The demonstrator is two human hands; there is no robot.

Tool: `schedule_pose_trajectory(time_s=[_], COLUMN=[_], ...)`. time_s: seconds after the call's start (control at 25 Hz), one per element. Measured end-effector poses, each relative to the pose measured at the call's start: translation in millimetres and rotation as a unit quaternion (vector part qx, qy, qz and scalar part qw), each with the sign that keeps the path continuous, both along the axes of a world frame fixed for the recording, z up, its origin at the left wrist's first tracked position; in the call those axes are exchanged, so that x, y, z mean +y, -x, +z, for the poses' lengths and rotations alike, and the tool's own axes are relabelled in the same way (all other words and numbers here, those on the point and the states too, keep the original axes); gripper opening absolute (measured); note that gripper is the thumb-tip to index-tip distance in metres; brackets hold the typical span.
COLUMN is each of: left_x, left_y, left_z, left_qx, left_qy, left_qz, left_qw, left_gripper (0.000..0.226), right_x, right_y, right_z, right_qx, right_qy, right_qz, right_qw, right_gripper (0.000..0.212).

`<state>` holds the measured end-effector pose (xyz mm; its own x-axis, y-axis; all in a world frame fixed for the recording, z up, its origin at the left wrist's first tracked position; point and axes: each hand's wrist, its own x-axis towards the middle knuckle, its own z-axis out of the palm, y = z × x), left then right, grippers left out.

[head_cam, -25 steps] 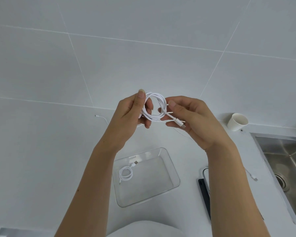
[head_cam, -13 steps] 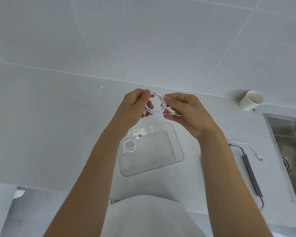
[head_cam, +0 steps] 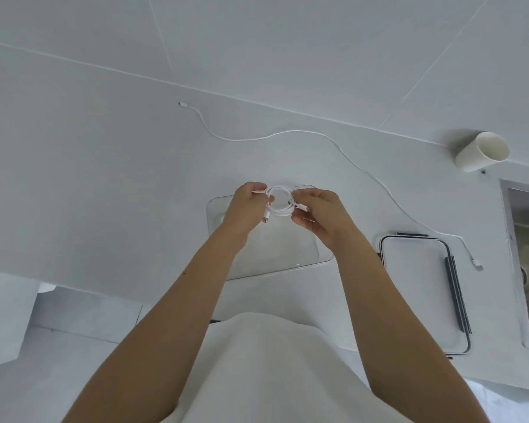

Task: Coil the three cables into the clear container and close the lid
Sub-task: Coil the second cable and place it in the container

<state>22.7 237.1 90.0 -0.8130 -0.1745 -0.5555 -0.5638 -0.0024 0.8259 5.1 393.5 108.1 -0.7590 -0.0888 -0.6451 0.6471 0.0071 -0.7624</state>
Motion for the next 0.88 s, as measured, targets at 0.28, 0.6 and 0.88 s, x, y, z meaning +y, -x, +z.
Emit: schedule_pose_trajectory(time_s=[0.28, 0.6, 0.88], left_x=[8.6, 15.1, 19.7], left_y=[-7.7, -6.7, -6.7], left_z=[-48.8, -71.3, -87.0], left_qx=[-0.073, -0.11, -0.112], left_qy=[0.016, 0.034, 0.07], left_qz=[0.018, 0.013, 0.031], left_qw=[0.997, 0.993, 0.991], left_gripper=[0.026, 0.015, 0.035], right_x=[1.1, -5.7, -13.1], right_y=[-1.6, 5.4, 14.4], right_z=[-52.2, -90.4, -104.1], right_qx=[-0.054, -0.074, -0.072], right_qy=[-0.036, -0.111, -0.18], right_qz=[0.003, 0.007, 0.025], right_qw=[0.998, 0.991, 0.981], right_gripper=[0.019, 0.017, 0.012])
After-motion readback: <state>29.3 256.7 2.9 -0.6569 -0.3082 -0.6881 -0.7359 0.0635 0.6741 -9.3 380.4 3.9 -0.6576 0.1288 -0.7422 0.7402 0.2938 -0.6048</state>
